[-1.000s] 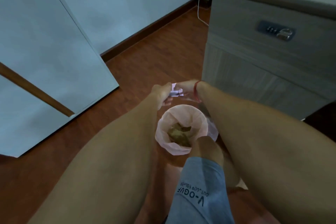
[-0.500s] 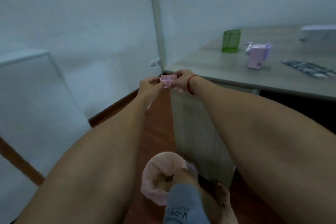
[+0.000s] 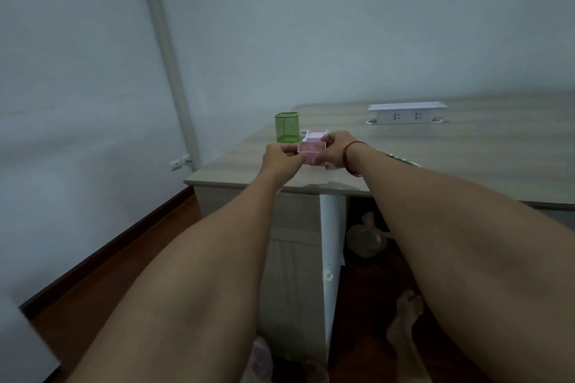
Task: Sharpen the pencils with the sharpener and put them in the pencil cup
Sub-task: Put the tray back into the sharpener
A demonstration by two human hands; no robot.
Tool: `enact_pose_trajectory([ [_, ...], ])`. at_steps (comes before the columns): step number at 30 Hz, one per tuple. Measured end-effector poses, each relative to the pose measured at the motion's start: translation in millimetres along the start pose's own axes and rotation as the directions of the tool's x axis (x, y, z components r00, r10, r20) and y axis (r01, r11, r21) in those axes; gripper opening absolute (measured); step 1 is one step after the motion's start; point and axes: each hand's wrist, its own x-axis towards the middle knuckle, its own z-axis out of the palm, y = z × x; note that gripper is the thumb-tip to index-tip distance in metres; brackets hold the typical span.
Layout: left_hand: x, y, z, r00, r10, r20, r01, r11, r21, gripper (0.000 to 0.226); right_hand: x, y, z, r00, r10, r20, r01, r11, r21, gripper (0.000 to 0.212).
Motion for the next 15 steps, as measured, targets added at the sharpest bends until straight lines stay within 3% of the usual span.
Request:
enact_pose_trajectory([
  [5, 22.9, -5.3, 20.6, 1.000, 0.001, -0.016, -0.001, 1.000, 0.019, 0.015, 21.1, 18.0, -11.0, 0.999, 0.035, -0.018, -0.035, 0.999, -0.009, 0.049],
  [11, 59.2, -16.5, 25.4, 0.951, 0.091, -0.294, -0.042, 0.985, 0.169, 0.019, 57.4, 43.1, -15.2, 0.981, 0.144, -0.128, -0.147, 0.989, -0.013, 0.053],
  [15, 85.6, -25.6, 40.0, 0.960, 0.178, -0.214, -0.094, 0.931, 0.353, 0.037, 74.1, 56.5, -10.4, 0.969, 0.206, -0.133, -0.204, 0.979, 0.027, 0.047],
])
